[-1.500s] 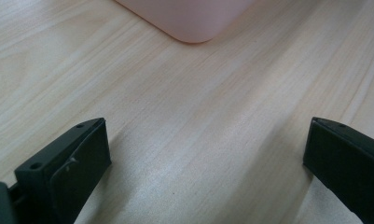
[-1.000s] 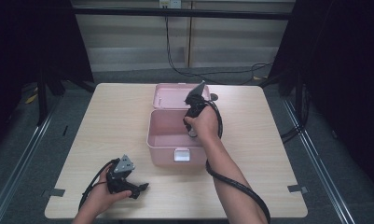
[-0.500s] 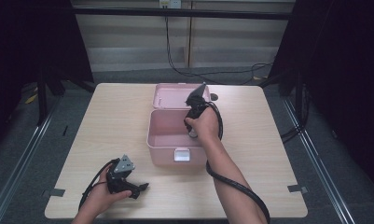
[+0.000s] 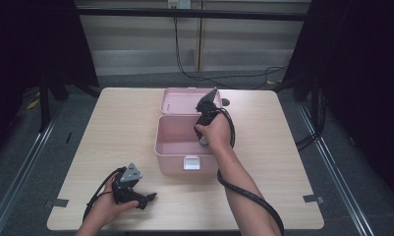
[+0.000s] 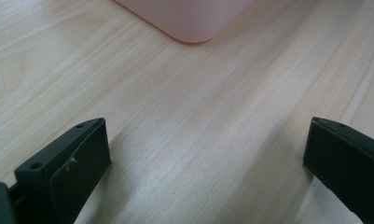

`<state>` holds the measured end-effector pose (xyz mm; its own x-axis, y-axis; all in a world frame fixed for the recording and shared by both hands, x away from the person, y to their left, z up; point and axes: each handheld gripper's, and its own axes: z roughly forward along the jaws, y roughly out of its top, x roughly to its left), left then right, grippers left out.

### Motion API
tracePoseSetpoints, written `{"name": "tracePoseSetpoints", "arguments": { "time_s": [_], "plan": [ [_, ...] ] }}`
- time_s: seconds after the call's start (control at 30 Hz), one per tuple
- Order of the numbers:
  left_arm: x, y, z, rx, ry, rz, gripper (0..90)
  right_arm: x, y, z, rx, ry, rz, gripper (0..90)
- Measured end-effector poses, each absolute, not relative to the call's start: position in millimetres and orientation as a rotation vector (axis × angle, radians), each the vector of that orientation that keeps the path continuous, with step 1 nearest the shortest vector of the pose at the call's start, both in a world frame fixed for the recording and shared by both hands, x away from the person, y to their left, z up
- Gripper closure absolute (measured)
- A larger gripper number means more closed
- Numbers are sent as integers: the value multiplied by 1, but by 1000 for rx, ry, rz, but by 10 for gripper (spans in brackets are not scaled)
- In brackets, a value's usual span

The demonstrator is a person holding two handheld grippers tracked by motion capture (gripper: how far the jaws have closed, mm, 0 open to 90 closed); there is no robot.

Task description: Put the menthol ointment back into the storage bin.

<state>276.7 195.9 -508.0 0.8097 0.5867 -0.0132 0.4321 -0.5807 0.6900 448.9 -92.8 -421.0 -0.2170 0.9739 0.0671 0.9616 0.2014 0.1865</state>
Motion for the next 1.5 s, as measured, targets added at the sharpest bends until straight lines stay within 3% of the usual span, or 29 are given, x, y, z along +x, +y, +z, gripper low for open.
{"name": "tracePoseSetpoints", "arguments": {
  "time_s": [0.8,1.5],
  "plan": [
    [277,196,-508,2280,745,281,0,448,-94,-419,1898,2398,285,492],
    [277,196,-508,2280,744,279,0,441,-81,-389,1803,2476,235,442]
  ]
}}
